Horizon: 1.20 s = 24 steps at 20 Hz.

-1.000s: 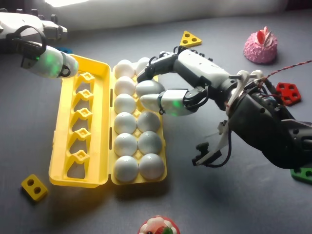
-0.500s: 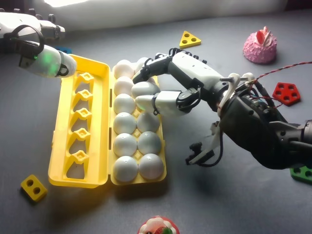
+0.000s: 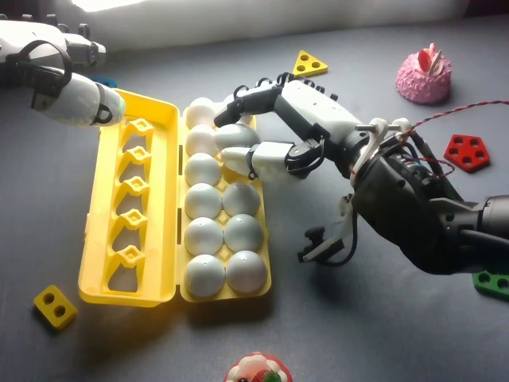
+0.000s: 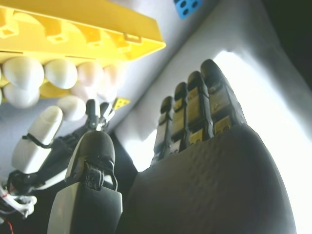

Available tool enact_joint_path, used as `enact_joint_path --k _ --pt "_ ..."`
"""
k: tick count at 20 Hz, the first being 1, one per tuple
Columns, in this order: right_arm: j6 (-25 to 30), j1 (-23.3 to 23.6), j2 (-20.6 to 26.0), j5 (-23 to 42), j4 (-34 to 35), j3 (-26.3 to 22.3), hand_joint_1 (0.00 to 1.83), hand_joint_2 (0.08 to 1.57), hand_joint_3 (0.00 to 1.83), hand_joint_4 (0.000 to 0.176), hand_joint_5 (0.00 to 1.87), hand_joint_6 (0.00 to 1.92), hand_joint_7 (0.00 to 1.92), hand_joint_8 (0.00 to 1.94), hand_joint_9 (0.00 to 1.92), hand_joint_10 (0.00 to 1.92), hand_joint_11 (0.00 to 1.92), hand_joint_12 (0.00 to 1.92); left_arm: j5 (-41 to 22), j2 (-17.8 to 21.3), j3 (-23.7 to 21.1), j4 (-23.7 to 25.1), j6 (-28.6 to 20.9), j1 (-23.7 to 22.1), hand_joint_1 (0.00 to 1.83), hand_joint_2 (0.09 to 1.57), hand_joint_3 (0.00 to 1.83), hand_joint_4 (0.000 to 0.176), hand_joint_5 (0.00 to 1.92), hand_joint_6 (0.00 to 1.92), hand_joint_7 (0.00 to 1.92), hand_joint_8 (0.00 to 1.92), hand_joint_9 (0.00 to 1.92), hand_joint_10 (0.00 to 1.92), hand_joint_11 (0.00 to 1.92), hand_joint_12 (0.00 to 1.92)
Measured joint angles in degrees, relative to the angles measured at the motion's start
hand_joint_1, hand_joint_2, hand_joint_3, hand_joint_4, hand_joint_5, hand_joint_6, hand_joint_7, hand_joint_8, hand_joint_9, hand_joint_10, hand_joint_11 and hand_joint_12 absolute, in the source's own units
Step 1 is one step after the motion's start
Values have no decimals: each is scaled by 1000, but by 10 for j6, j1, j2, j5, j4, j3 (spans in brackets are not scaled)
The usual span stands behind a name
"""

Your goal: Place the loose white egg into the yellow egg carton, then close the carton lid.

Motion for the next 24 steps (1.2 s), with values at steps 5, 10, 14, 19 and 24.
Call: enact_joint_path --k 5,10,14,19,24 --pt "1 -2 -2 -3 0 0 792 1152 10 0 785 116 351 0 177 1 0 423 -1 0 0 -2 0 -3 151 1382 0 11 64 4 81 2 78 3 0 370" --pt "4 -5 -2 -3 0 0 612 1069 0 0 256 0 250 0 191 0 0 673 -3 0 0 -2 0 -3 207 1388 1 10 87 8 85 1 68 0 0 354" --pt "5 -3 4 -9 -9 -3 544 990 0 0 113 0 172 0 196 2 0 659 -4 0 0 -3 0 -4 158 1394 3 16 65 0 76 0 71 2 0 399" --pt "-14 42 73 -32 -18 -32 484 1024 9 2 104 3 151 3 162 2 0 577 -11 0 2 -20 -38 -11 210 1378 0 9 90 4 115 5 116 12 0 440" --pt "-75 48 179 -90 -44 -98 244 1109 17 0 211 15 287 10 200 5 0 666 -53 0 11 -21 -151 -6 186 1376 0 0 98 18 153 11 175 26 0 612"
